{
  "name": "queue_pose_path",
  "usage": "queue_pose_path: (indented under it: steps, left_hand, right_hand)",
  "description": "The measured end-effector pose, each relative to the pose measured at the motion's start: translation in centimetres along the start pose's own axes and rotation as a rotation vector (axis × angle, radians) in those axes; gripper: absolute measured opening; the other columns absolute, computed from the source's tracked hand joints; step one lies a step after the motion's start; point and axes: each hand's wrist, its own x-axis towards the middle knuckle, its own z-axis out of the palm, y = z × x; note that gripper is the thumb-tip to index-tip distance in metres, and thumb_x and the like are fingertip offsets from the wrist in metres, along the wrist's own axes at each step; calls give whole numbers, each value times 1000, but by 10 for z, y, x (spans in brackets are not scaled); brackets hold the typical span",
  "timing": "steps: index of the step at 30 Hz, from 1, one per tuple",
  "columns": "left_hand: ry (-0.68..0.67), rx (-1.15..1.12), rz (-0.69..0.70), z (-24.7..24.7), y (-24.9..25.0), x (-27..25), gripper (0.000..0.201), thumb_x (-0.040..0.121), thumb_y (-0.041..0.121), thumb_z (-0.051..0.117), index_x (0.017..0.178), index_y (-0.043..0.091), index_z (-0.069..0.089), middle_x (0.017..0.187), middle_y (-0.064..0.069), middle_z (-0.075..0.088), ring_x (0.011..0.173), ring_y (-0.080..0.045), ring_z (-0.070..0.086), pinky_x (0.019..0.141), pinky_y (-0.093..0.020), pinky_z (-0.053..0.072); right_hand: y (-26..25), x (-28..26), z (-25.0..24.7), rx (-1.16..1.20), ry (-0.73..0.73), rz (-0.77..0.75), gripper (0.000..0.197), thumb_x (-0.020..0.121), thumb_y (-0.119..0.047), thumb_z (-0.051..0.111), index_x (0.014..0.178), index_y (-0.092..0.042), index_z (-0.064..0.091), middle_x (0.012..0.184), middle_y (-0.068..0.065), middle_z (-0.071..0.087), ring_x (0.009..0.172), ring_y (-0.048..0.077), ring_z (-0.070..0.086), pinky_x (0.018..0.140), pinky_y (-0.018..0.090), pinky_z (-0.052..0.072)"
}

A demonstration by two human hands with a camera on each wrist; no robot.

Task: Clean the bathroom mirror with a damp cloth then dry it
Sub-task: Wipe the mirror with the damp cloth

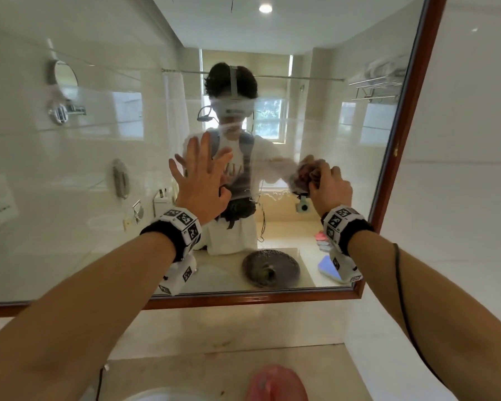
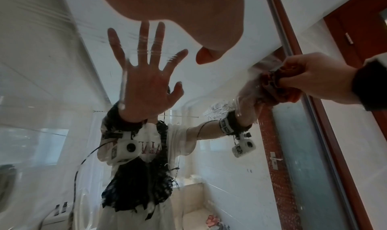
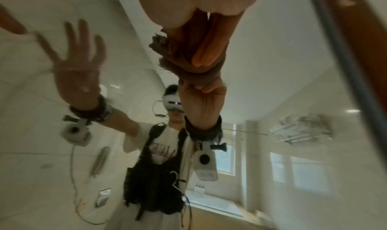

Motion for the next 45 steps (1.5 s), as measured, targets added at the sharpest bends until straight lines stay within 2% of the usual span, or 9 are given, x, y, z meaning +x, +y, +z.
queue_pose_path:
  steps: [8, 11, 14, 18, 24, 27, 31, 42, 45]
  left_hand:
    - [-33, 33, -74, -13, -81, -29, 84, 90, 41, 55, 157, 33, 5, 162, -11, -22, 149, -38, -16, 112, -73, -1]
    - [-43, 37, -107, -19, -123, -46, 85, 88, 40, 56, 156, 35, 6, 162, -10, -21, 150, -39, -15, 112, -73, 0]
    - [-53, 5, -119, -21, -160, -57, 85, 89, 38, 56, 154, 38, 3, 162, -8, -21, 149, -39, -15, 112, -74, 1]
    - [-48, 3, -131, -19, -191, -63, 84, 87, 39, 59, 152, 38, 5, 163, -10, -19, 149, -39, -13, 111, -74, 5]
    - [-20, -13, -67, -11, -187, -58, 81, 82, 37, 58, 152, 36, 16, 164, -11, -15, 150, -38, -11, 111, -74, 3]
    - [-26, 6, -53, -11, -176, -52, 78, 83, 39, 51, 154, 35, 16, 164, -11, -18, 150, -37, -14, 111, -75, 3]
    - [-36, -14, -56, -13, -159, -50, 80, 87, 40, 54, 154, 35, 10, 161, -7, -24, 149, -37, -17, 111, -74, 2]
    - [-24, 75, -68, -22, -139, -43, 86, 88, 41, 55, 153, 38, -1, 162, -8, -22, 150, -40, -12, 111, -74, 4]
    - [-50, 104, -82, -28, -147, -44, 83, 90, 42, 52, 154, 37, -1, 162, -9, -22, 149, -41, -14, 111, -74, 5]
  right_hand:
    - [-138, -29, 34, -10, -53, -261, 44, 92, -22, 55, 133, -14, 43, 136, 14, 44, 91, 36, 60, 77, 38, 50]
    - [-194, -40, 58, 21, -89, -292, 57, 89, -19, 57, 141, -13, 35, 138, 13, 41, 90, 39, 60, 72, 42, 53]
    - [-241, -50, 75, 26, -91, -305, 58, 87, -19, 60, 139, -12, 35, 138, 15, 41, 101, 41, 57, 74, 47, 55]
    - [-277, -62, 91, -79, -112, -414, 45, 84, -17, 62, 126, -16, 45, 140, 15, 40, 108, 41, 53, 64, 38, 52]
    - [-268, -54, 89, -136, -150, -480, 36, 81, -20, 62, 113, -23, 46, 132, 14, 44, 93, 40, 57, 59, 39, 54]
    - [-249, -49, 81, -134, -130, -462, 26, 84, -22, 61, 108, -22, 51, 135, 13, 43, 102, 40, 54, 65, 43, 55]
    - [-206, -38, 61, -114, -67, -389, 25, 90, -27, 59, 115, -22, 55, 138, 9, 42, 93, 33, 60, 76, 37, 52]
    - [-137, -18, 28, -18, 2, -137, 51, 89, -16, 53, 136, -33, 47, 126, 14, 48, 84, 41, 59, 81, 45, 48]
    - [-141, -21, 30, 38, 12, -66, 43, 90, -17, 54, 132, -21, 47, 125, 16, 47, 84, 43, 59, 79, 44, 47]
